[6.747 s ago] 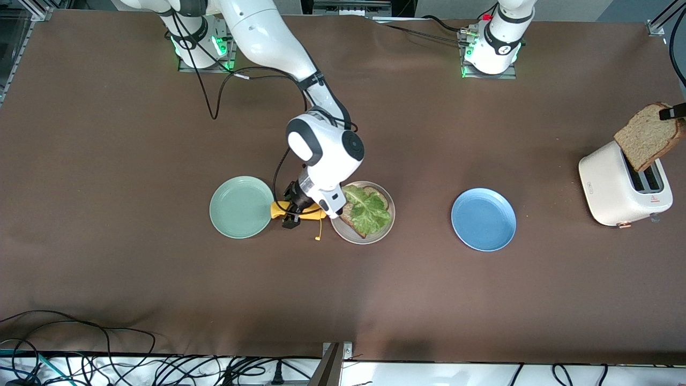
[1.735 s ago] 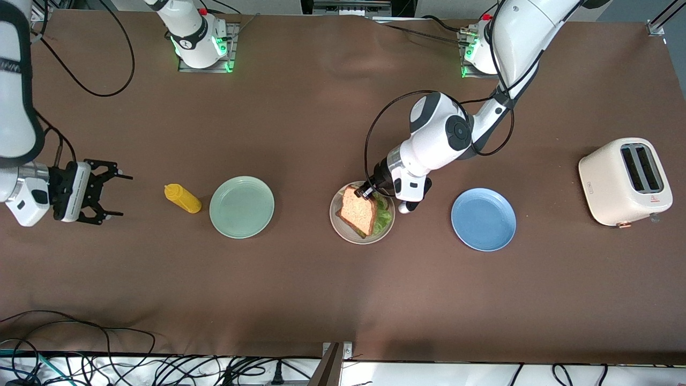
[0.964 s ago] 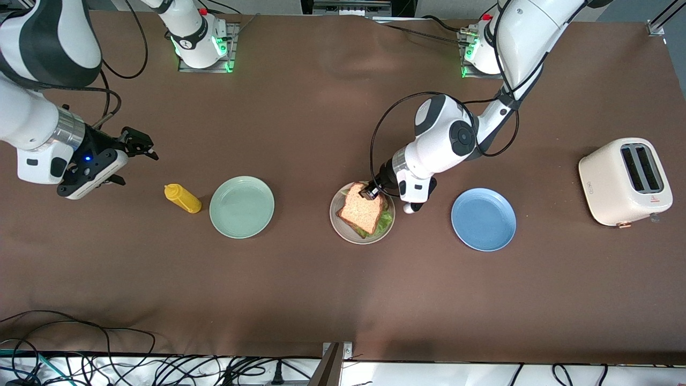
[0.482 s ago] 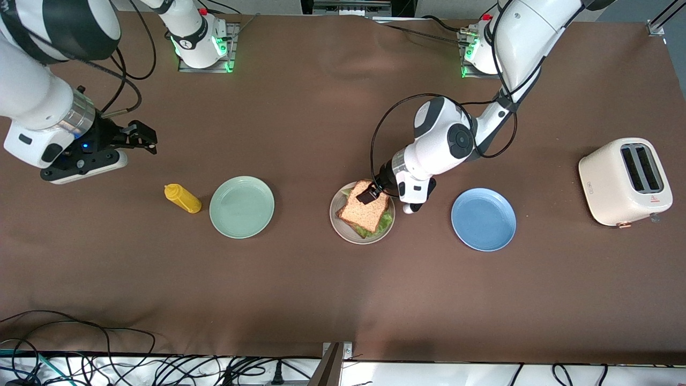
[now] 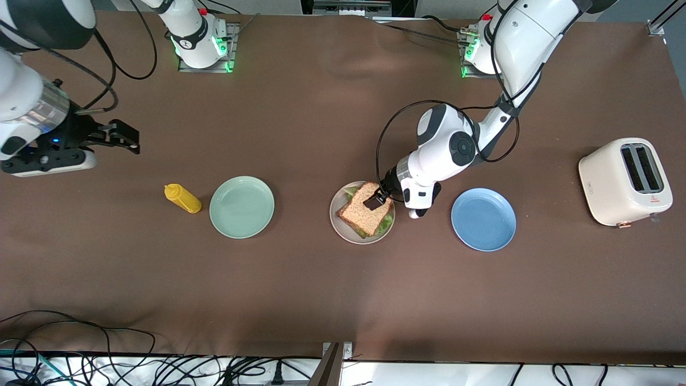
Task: Make sandwich on beige plate with both arms
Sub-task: 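Open the left gripper and raise it off the sandwich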
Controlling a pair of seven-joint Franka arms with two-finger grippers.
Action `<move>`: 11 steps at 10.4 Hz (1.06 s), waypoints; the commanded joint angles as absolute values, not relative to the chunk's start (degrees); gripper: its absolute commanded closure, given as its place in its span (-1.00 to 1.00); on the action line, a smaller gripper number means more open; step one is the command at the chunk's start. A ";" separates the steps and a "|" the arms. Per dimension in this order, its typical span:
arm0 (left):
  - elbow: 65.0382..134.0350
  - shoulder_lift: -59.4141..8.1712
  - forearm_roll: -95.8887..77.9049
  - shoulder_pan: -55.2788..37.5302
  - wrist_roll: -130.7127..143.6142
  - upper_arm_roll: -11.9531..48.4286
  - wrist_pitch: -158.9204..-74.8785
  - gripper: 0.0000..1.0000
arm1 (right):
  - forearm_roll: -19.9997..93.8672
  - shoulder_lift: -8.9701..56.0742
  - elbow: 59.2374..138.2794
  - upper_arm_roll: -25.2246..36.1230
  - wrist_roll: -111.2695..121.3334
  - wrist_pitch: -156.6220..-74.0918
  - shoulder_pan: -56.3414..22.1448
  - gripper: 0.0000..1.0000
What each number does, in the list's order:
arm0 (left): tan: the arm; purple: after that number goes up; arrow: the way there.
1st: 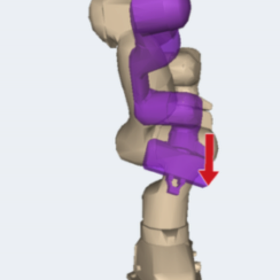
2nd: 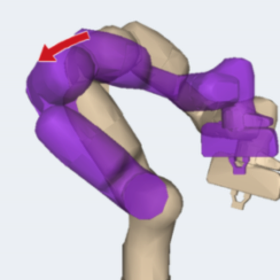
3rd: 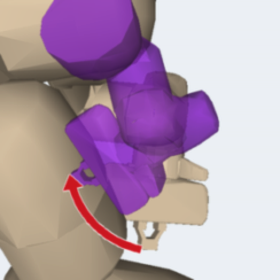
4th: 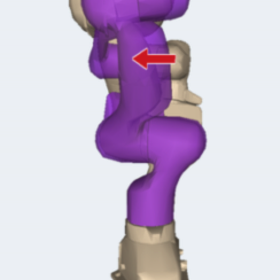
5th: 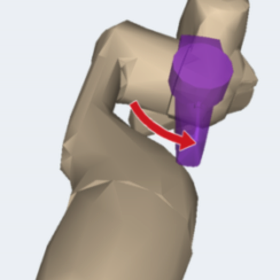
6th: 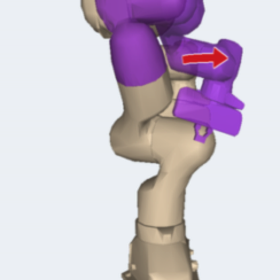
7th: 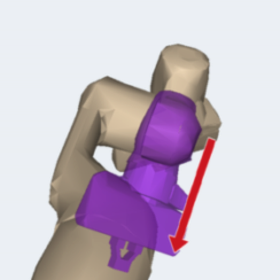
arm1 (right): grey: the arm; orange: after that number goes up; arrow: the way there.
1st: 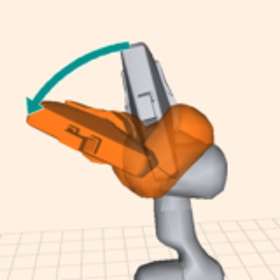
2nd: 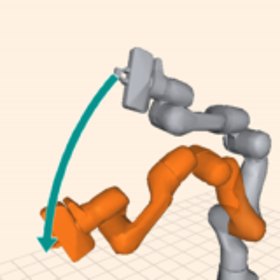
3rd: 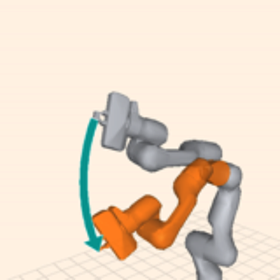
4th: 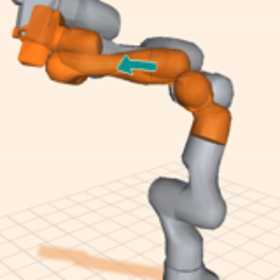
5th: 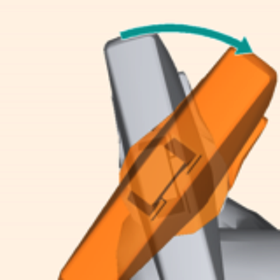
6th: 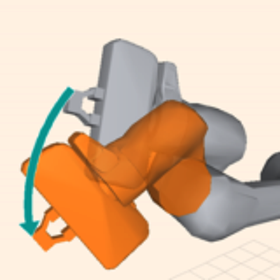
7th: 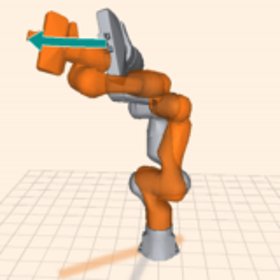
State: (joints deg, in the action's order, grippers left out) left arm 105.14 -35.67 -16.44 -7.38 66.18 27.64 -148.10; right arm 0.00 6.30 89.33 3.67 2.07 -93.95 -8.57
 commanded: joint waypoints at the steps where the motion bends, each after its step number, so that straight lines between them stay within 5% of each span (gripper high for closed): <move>1: 103.45 -35.86 -10.66 -8.79 67.41 26.81 -143.89 -1.00 | 1.32 4.66 90.25 6.32 2.02 -93.78 -8.09 -1.00; 11: 102.48 -25.68 -2.49 -3.71 67.06 26.63 -119.56 -1.00 | 1.14 3.78 90.44 6.68 2.37 -92.99 -8.00 -1.00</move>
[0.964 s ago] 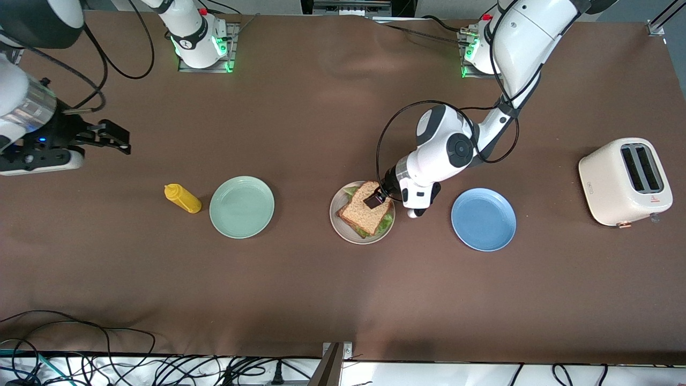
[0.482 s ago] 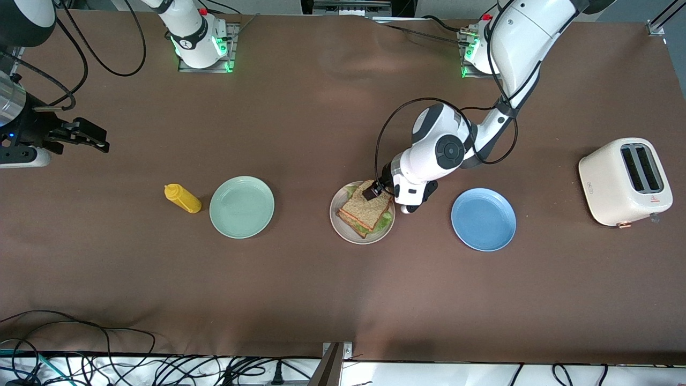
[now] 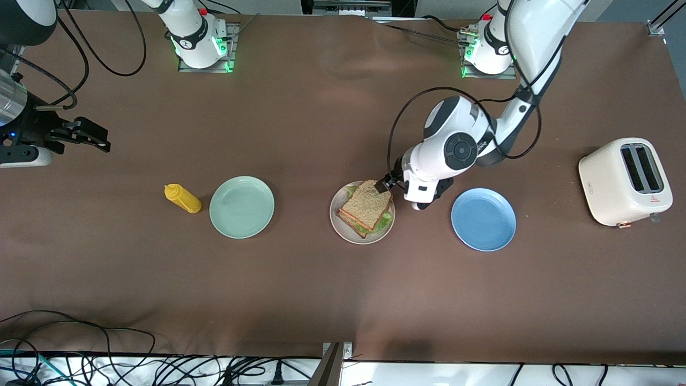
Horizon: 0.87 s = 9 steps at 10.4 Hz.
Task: Make sandwich on beige plate with both arms
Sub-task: 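Open the left gripper and raise it off the sandwich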
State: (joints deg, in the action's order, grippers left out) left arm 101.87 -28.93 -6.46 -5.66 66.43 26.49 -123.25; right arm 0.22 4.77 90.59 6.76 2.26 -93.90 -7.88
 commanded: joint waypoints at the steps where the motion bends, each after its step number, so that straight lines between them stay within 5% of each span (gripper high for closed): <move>1: 102.39 -23.31 -0.90 -2.21 65.93 26.63 -117.10 -1.00 | 1.23 3.95 90.27 6.85 2.46 -93.08 -7.91 -1.00; 4: 99.52 -17.67 -0.26 4.55 55.14 26.54 -108.32 -1.00 | 0.09 3.60 89.74 7.03 2.46 -92.81 -7.65 -1.00; 9: 86.68 -17.67 2.52 16.41 30.99 26.37 -89.49 -1.00 | 0.35 3.60 88.42 8.00 3.25 -90.97 -7.65 -1.00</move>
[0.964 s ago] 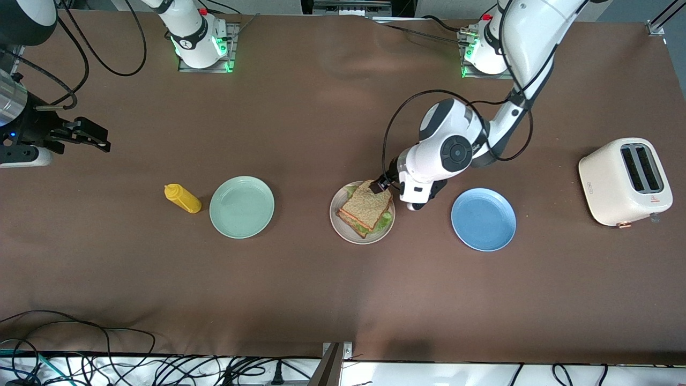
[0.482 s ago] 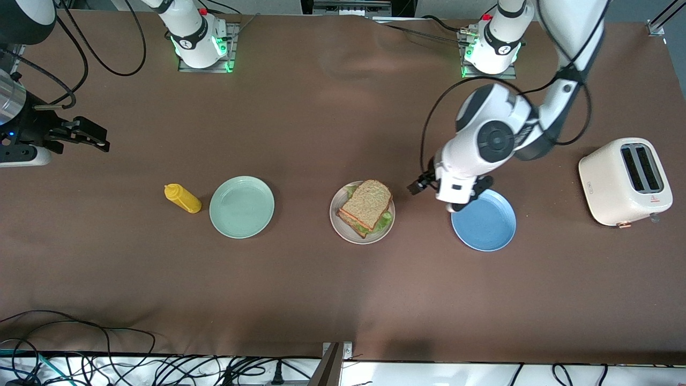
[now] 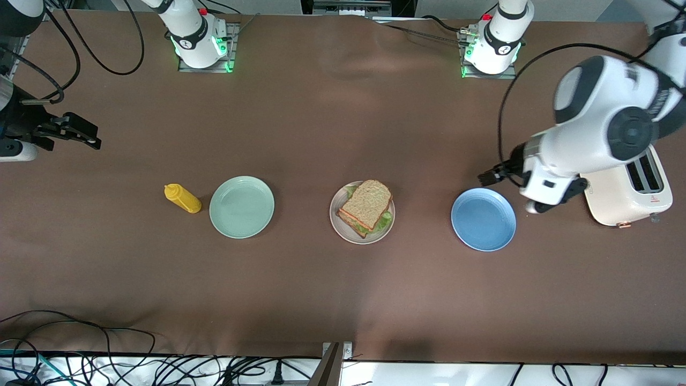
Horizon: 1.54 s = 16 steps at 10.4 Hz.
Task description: Make sandwich on beige plate with both arms
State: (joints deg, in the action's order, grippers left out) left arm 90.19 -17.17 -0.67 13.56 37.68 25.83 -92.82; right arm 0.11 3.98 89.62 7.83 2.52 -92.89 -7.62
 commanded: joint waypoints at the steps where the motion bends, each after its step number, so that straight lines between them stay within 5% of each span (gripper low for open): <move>1: 84.14 -17.67 6.64 17.48 27.02 26.28 -86.86 -1.00 | 0.18 3.60 88.42 7.91 3.08 -90.97 -7.65 -1.00; 7: 69.27 -15.83 7.21 26.28 12.22 27.16 -76.84 -0.99 | 0.26 3.60 88.24 7.91 3.16 -90.70 -7.65 -1.00; 16: 75.67 -15.38 7.38 26.72 11.07 26.72 -76.82 -0.99 | 0.53 3.52 87.72 9.31 3.25 -90.36 -7.56 -1.00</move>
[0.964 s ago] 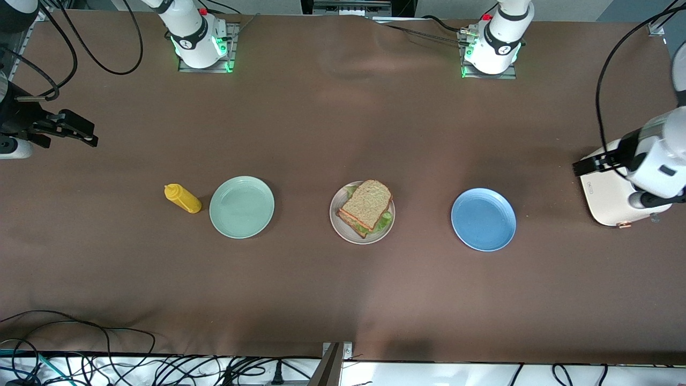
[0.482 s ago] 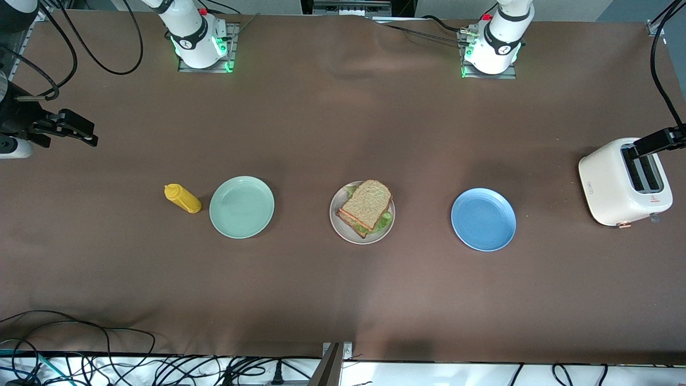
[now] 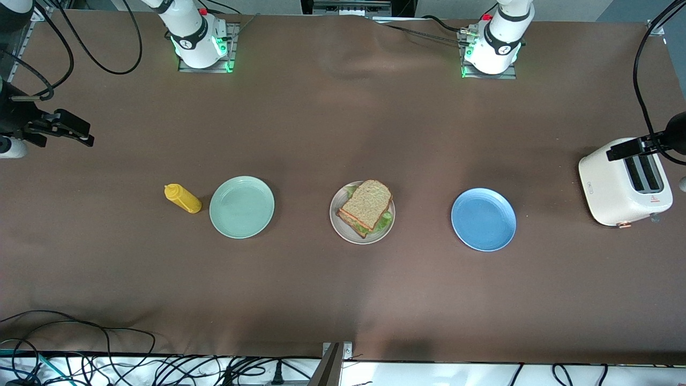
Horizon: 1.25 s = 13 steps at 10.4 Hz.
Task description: Make sandwich on beige plate with both arms
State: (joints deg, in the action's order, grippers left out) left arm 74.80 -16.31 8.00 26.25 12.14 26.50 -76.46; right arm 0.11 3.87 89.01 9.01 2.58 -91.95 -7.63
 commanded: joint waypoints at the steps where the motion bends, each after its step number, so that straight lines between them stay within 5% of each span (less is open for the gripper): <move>1: 75.93 -15.64 7.12 26.63 11.07 26.72 -77.43 -0.99 | 0.61 3.52 87.63 9.32 3.16 -89.66 -7.56 -1.00; 3: 76.64 -15.64 7.12 23.05 11.07 24.37 -77.61 -0.97 | 0.44 3.52 87.63 9.23 3.25 -89.56 -7.65 -1.00; 9: 76.81 -14.24 -1.45 7.65 9.93 5.21 -79.27 -0.95 | 0.35 3.52 86.66 9.23 3.16 -89.47 -7.56 -1.00; 13: 80.60 -11.16 -1.76 6.24 6.68 3.95 -79.63 -1.00 | 0.26 3.52 86.66 9.23 3.16 -89.47 -7.56 -1.00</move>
